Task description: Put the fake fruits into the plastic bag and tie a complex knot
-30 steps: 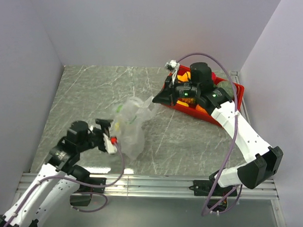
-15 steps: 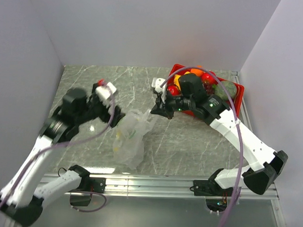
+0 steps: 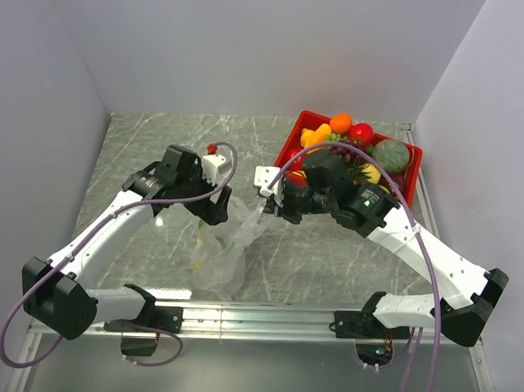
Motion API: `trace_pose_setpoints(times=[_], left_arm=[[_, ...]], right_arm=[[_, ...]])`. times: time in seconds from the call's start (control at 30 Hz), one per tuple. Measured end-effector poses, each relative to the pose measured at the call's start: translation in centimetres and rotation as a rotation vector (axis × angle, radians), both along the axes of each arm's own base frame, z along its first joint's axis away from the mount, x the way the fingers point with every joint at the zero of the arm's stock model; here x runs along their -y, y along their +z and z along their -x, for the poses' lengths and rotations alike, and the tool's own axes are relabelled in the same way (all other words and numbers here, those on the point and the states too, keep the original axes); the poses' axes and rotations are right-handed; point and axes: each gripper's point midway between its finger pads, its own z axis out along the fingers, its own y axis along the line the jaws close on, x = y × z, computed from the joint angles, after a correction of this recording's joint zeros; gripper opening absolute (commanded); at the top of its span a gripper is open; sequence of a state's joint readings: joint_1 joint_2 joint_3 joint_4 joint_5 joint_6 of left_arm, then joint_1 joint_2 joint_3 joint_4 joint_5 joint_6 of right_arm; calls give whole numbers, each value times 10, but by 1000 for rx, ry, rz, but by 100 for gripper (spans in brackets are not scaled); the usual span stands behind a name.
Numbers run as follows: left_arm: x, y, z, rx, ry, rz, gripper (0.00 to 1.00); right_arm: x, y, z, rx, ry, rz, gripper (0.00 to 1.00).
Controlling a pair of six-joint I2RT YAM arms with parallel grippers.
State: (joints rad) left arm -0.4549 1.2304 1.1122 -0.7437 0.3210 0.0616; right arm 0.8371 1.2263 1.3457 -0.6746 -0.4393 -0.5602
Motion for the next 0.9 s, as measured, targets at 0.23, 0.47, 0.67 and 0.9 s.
trace_pose_setpoints(times=[0.23,0.47,0.67,0.9], left_arm=[[-5,-25,-3,-62,6,-52,21],[-68,26,-97,34,258,33,0],[-78,110,-124,108,299,346,0],[-73,131,-113,196,206,564,0]], right_arm=[[2,-20,11,10,22,65,0],[25,-71,73,-16,164,176,0],[18,-88,67,78,178,175,0],[28,-100,75,19,135,229,85]])
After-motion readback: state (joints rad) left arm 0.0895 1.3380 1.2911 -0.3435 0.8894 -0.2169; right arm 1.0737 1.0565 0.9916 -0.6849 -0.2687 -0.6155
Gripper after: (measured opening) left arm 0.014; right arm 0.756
